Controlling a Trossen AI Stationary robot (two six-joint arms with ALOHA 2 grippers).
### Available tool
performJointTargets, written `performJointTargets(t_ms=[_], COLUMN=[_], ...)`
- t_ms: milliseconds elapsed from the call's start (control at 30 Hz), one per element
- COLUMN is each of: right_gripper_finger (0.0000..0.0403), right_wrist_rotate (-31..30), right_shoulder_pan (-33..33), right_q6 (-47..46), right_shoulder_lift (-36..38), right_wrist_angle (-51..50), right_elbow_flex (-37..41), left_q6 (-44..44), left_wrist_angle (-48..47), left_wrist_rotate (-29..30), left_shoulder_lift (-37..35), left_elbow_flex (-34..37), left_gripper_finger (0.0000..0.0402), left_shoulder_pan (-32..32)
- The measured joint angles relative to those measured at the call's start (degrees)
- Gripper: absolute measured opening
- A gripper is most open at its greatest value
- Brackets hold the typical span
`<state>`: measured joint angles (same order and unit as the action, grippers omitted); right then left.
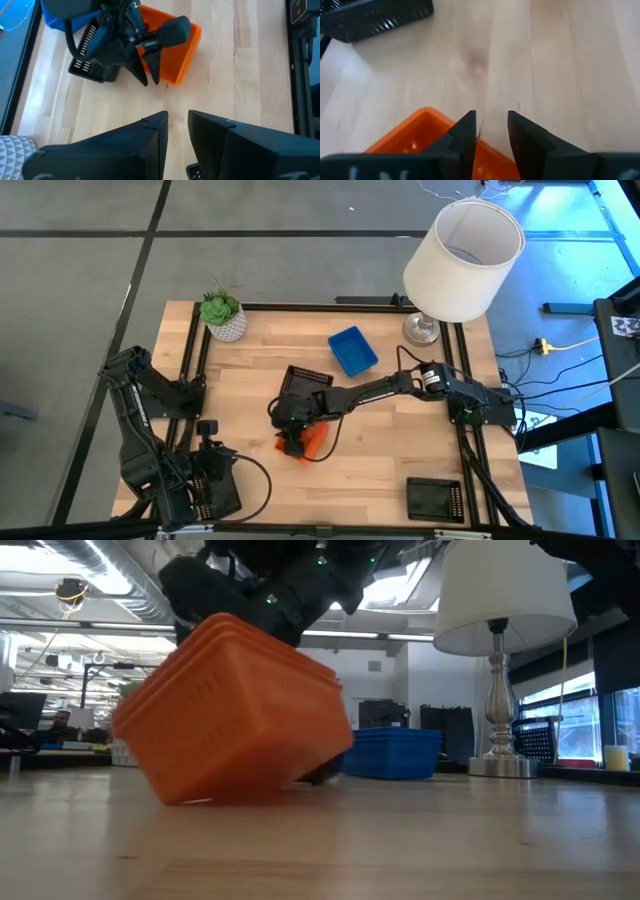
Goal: Stack baskets by color
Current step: Stack the right orange bin on the orange bin, then stack the left black bin on the top black bin
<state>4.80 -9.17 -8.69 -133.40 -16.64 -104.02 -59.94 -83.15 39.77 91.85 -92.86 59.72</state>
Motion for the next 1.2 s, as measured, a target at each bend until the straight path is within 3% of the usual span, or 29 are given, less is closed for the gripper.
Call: performJointTargets(t_ms=[267, 633, 767, 900, 1067, 1200], right_gripper_finger=[0.0112, 0.0112, 0.0112, 0.0112, 0.0112, 0.0112], right_wrist_rotate=[5.80, 5.38, 5.28, 0.95, -9.93, -16.73], right_shoulder_pan=[-0.24, -3.15, -4.45, -6.68, -10.45, -13.32], right_q6=[-1.45, -1.28, 0.07, 2.06, 2.61, 1.18], right_shoulder_lift=[0.00, 0.00, 0.00, 0.00, 0.07, 2.36], right_wrist_angle=[-13.04, -21.63, -23.79, -28.24, -36.94, -38.71], right_elbow_flex=[-4.70, -14.10, -18.65, -23.64, -30.44, -29.93], left_q6=[0.03, 0.02, -4.96, -10.77, -20.35, -29.84], left_wrist_angle=[0.00, -0.13, -1.04, -2.13, -2.30, -2.34], left_wrist_rotate=[-0.01, -0.26, -0.44, -4.00, -5.86, -9.71], left_shoulder_lift=[0.00, 0.00, 0.00, 0.00, 0.00, 0.00], left_elbow_flex=[0.00, 0.00, 0.00, 0.23, 3.70, 7.33], left_gripper_finger=[0.0066, 0.0066, 0.0066, 0.0066, 0.0066, 0.0066], left_shoulder_pan=[0.00, 1.01, 2.44, 4.25, 6.36, 6.82])
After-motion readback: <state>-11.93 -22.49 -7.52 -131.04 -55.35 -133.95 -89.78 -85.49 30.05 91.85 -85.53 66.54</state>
